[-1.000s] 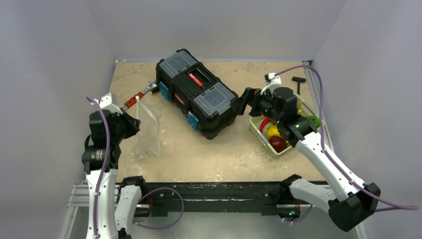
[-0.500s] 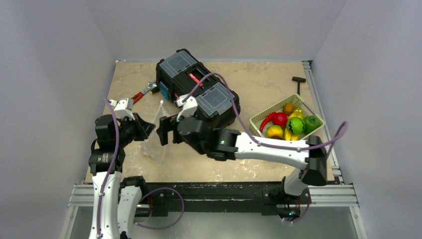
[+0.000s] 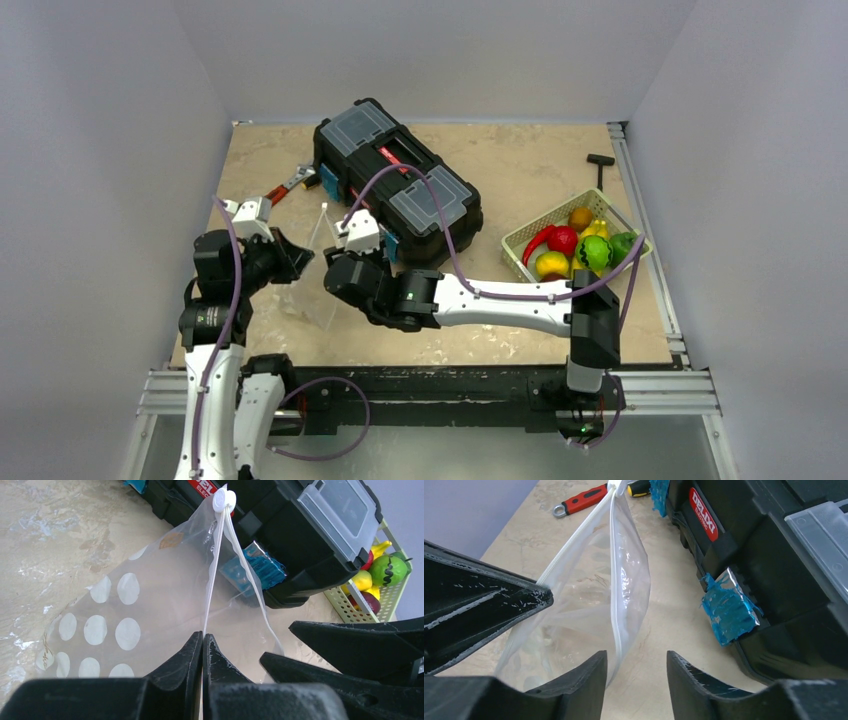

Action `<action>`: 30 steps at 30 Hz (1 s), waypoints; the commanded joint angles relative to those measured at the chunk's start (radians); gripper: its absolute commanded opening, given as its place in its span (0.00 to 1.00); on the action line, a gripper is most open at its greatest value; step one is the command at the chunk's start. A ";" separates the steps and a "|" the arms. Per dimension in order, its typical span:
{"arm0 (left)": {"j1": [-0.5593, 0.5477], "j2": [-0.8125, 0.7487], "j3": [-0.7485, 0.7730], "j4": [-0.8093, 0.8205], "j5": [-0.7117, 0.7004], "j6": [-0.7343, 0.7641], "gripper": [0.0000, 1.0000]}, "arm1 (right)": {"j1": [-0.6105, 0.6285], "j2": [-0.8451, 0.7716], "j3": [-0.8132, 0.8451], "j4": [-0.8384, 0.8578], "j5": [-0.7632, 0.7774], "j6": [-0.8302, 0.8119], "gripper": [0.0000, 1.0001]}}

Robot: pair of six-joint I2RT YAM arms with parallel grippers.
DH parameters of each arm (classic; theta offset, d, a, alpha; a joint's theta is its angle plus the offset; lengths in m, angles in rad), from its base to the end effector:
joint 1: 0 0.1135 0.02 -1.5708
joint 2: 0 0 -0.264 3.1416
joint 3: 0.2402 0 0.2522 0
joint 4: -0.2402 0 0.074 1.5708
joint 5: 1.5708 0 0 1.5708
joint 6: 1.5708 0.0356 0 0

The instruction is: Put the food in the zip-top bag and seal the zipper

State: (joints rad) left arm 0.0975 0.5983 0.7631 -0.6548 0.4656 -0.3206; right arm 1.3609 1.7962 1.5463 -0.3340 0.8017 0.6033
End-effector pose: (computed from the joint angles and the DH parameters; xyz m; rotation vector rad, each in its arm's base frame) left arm 0.1280 -0.0035 0.3118 -0.1395 2.0555 -0.6168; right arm 0.1112 0.3992 0.3139 -0.3062 1.9634 0.4107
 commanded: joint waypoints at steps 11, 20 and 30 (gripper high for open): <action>-0.088 0.027 0.052 -0.032 -0.119 0.032 0.00 | 0.000 0.071 0.047 0.119 -0.014 -0.030 0.43; -0.089 0.024 0.055 -0.037 -0.132 0.036 0.00 | 0.000 0.103 0.065 0.108 -0.004 -0.020 0.36; -0.116 0.037 0.064 -0.059 -0.133 0.060 0.36 | 0.000 0.025 0.063 0.158 -0.080 -0.041 0.00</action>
State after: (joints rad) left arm 0.0113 0.6422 0.7898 -0.7242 0.3416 -0.2817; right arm 1.3613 1.9079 1.5749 -0.2390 0.7391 0.5617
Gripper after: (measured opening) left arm 0.296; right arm 0.004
